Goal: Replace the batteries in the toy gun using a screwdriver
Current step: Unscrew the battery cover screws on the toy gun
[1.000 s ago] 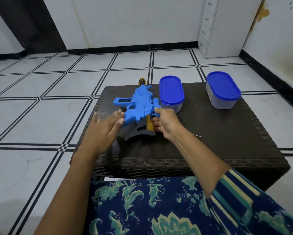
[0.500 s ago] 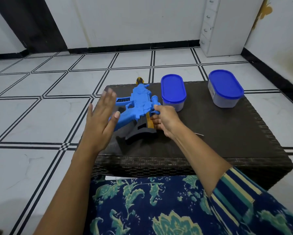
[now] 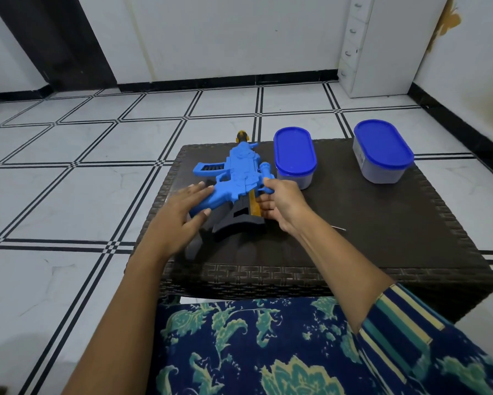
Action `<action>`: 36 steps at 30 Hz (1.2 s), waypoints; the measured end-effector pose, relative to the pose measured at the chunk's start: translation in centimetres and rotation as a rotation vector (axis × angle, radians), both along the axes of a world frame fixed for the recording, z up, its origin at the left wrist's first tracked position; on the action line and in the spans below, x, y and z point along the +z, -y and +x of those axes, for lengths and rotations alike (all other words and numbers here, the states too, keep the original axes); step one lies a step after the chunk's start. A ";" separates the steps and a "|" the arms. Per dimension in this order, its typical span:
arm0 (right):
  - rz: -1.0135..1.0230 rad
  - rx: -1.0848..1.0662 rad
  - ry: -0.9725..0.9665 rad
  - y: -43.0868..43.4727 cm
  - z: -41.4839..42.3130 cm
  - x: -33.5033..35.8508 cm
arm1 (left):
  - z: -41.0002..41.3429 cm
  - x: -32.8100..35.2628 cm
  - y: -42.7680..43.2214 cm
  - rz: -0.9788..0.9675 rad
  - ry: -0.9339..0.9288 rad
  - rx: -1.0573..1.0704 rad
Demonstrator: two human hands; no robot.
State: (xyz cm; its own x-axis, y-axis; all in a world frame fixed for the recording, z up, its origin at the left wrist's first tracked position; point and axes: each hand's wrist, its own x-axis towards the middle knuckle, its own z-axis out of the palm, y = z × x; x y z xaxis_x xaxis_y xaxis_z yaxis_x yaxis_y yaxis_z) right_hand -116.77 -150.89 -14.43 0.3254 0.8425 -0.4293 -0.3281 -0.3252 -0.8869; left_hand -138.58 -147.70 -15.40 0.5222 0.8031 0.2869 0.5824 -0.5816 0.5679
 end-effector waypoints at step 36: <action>-0.004 0.445 0.026 3.1 -0.2 2.3 | 6.9 5.2 1.5 0.090 0.469 -0.049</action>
